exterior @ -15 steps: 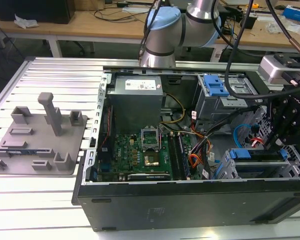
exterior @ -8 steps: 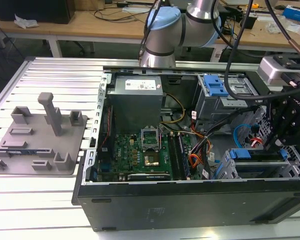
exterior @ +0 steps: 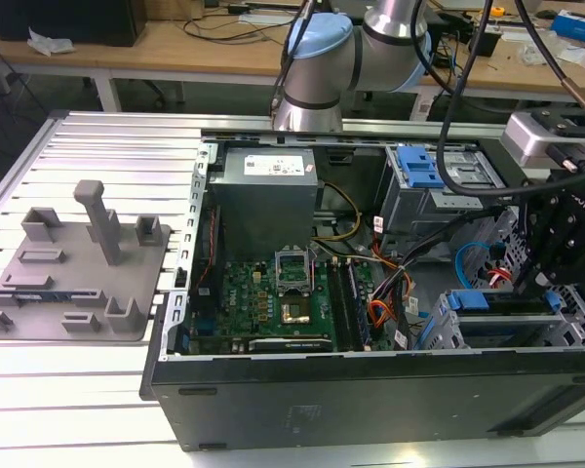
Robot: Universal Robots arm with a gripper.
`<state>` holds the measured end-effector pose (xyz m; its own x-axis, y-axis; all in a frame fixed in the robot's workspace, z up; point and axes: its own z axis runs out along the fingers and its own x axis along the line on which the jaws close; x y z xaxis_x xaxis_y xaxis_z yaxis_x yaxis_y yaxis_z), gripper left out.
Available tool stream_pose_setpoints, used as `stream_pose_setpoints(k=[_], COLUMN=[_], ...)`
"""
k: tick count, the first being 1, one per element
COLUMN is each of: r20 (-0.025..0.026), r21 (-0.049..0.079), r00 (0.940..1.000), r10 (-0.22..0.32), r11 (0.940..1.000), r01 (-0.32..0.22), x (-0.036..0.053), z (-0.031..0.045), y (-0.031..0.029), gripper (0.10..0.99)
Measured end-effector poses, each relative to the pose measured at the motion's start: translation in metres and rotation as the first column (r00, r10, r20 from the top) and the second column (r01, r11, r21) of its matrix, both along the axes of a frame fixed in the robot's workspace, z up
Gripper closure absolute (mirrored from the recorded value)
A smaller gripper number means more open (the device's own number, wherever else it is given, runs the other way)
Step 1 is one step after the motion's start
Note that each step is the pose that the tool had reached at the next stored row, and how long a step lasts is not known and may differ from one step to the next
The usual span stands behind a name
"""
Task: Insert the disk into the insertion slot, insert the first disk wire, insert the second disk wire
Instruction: 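Insert the first disk wire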
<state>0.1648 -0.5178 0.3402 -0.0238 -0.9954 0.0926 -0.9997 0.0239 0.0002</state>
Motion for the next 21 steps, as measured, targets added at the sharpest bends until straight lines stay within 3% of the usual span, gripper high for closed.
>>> stream_pose_setpoints(k=[13,15,16,17,18,21], r20=[0.0,-0.0001,0.0,-0.0001,-0.0001,0.0], r21=[-0.001,0.001,0.0,0.0,-0.001,-0.006], r00=[1.0,1.0,1.0,1.0,1.0,1.0], r10=[0.0,0.0,0.0,0.0,0.0,0.0], r11=[1.0,1.0,1.0,1.0,1.0,1.0], r01=[0.0,0.0,0.0,0.0,0.0,0.0], x=[0.0,-0.0001,-0.0001,-0.0001,-0.0001,-0.0001], z=[-0.0059,-0.0065,-0.0008,0.0035,0.013,0.0328], y=[-0.0006,-0.0007,-0.0006,-0.0005,0.001,0.0046], gripper=[0.918,0.847,0.784,0.784,0.718,0.718])
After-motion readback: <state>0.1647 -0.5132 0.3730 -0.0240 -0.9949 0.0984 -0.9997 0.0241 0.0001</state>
